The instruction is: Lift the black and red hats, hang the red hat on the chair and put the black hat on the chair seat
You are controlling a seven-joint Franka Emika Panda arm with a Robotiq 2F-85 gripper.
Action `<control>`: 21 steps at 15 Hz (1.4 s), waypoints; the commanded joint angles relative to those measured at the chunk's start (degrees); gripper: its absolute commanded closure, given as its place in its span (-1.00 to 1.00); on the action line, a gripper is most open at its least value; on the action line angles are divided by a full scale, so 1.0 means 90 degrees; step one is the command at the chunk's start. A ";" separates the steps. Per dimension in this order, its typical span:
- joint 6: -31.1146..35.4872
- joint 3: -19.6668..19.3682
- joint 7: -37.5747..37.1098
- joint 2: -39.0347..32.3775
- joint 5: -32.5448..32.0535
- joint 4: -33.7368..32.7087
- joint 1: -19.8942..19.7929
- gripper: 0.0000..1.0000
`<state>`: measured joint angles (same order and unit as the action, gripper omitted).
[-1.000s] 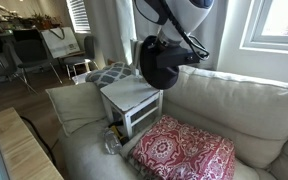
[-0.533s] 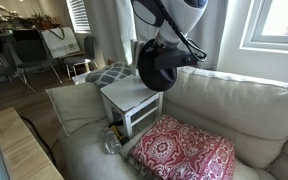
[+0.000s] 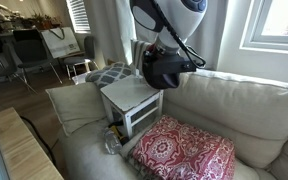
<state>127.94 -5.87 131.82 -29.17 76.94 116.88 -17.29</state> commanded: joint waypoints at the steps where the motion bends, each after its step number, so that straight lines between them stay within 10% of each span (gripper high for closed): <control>1: -0.0104 -0.0269 -0.0386 0.0064 -0.0321 0.0073 0.0156 -1.00; 11: -0.0257 -0.0347 -0.2119 0.0803 -0.0873 0.0157 0.0208 -1.00; 21: -0.0281 -0.0285 -0.1794 0.0705 -0.0639 -0.0109 0.0134 -1.00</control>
<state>125.75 -7.92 116.13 -24.20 70.47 116.61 -16.41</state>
